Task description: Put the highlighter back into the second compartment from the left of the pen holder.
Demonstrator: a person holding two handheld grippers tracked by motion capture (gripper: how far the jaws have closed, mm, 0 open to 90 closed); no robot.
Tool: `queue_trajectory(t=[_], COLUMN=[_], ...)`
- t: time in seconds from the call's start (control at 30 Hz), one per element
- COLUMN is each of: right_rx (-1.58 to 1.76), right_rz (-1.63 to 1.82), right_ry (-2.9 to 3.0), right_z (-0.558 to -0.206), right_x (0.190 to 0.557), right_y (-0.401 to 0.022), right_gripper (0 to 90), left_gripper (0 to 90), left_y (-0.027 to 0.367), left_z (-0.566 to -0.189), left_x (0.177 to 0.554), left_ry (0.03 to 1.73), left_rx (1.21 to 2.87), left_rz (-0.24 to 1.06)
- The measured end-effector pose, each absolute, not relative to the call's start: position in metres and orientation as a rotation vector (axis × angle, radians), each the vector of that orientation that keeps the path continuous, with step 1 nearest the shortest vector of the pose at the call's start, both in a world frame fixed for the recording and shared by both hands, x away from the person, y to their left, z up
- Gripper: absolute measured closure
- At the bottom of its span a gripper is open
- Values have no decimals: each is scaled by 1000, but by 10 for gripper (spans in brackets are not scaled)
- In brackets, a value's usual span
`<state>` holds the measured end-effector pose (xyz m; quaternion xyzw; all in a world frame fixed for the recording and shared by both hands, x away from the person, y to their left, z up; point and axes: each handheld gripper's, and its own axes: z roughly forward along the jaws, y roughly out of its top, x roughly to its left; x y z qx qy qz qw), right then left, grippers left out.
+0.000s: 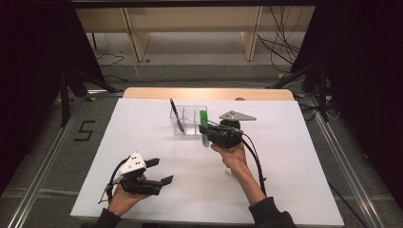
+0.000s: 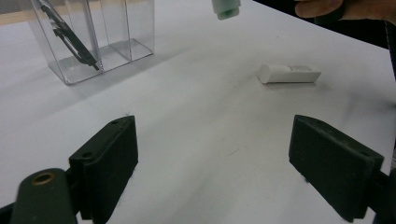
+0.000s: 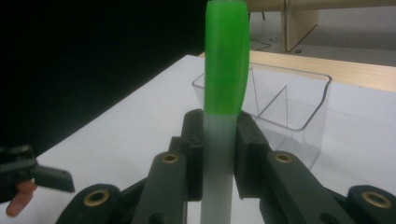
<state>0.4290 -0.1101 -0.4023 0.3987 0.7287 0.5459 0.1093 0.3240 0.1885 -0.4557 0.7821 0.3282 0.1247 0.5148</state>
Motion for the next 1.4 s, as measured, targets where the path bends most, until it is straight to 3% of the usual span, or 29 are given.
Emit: queue_trajectory(t=[1.4], right_rx=[1309], right_rz=[1538], right_ry=[2074], right_z=[-377], right_x=[512], right_y=[-67], right_gripper=[770], left_gripper=[139], left_y=[192], left_z=[-455], left_x=[317], left_ry=[787], left_rx=[1845], left_rz=[319])
